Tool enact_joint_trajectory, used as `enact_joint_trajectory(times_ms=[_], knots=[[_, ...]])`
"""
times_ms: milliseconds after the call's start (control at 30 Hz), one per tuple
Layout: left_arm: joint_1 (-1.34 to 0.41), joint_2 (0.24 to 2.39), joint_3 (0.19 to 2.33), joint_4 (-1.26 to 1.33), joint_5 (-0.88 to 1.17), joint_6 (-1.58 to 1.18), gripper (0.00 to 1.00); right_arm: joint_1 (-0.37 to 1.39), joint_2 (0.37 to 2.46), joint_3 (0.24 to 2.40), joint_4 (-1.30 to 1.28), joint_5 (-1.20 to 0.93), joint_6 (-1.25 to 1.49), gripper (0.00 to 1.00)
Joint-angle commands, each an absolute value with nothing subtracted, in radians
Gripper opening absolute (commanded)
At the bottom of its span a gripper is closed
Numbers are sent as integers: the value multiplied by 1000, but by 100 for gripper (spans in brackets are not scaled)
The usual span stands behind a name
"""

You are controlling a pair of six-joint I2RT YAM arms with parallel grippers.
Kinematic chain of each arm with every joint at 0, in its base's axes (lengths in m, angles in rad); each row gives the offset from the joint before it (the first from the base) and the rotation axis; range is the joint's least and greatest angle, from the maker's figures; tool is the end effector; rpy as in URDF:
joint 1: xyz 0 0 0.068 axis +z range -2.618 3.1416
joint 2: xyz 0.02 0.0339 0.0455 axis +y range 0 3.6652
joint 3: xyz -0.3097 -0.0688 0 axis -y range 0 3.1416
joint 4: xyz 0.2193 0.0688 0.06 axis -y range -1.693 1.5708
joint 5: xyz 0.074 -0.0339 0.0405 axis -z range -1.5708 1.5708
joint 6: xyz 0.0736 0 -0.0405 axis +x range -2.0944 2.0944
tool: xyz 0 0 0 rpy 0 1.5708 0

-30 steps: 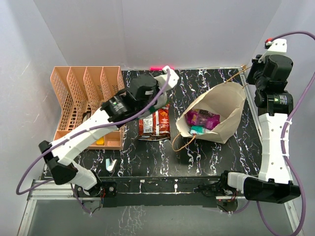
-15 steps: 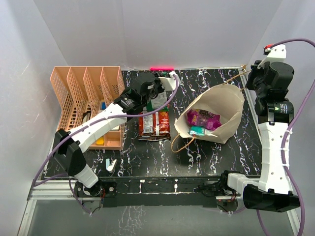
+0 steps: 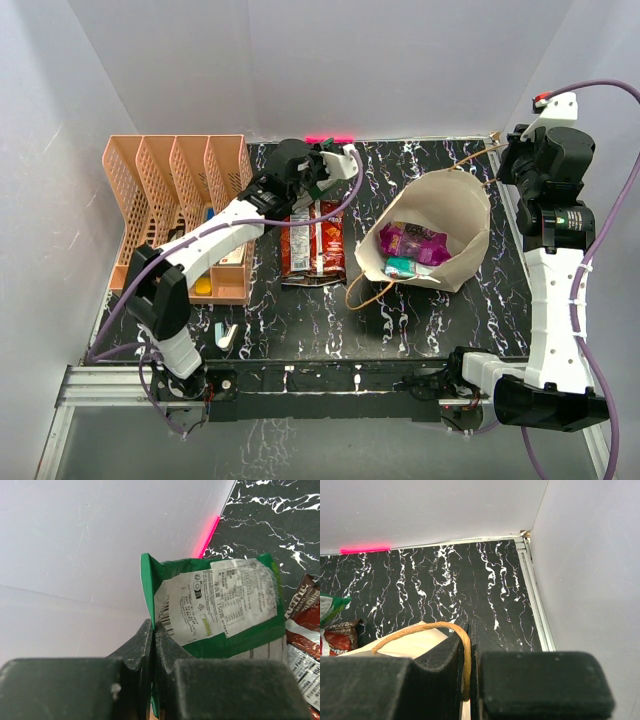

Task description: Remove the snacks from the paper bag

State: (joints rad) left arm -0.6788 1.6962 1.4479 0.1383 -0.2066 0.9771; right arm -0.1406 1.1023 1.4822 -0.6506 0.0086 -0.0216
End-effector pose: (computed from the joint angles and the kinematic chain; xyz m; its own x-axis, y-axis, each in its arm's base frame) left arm 0.3451 -0.2590 0.4090 0.3300 0.7761 -0.5374 0.3258 0.4406 0.8365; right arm 0.2017 -0.0292 0.4874 -0.2679 0.0161 -0.9633 0.1426 0.9895 -0.0231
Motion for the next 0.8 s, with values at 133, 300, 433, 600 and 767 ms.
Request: enact_joint_trajectory(times_ms=[133,300,433,600,767], knots=[[-644,1783,1486,290,-166,1163,0,-148,1081,1500,-604,2,-20,8],[-640,1792,1488,265,-69,1172,0,-148,1079,1506,-610,-3,-17,8],[-646,1728,1367,246,63,1189,0,-148,1071,1503,-611,-2,-17,8],[-670,1598,1222,204,138,1169,0,-147,1065,1490,-611,-12,-15,8],[-689,1485,1069,167,233,1096,0,-148,1054,1477,-610,-27,-11,8]])
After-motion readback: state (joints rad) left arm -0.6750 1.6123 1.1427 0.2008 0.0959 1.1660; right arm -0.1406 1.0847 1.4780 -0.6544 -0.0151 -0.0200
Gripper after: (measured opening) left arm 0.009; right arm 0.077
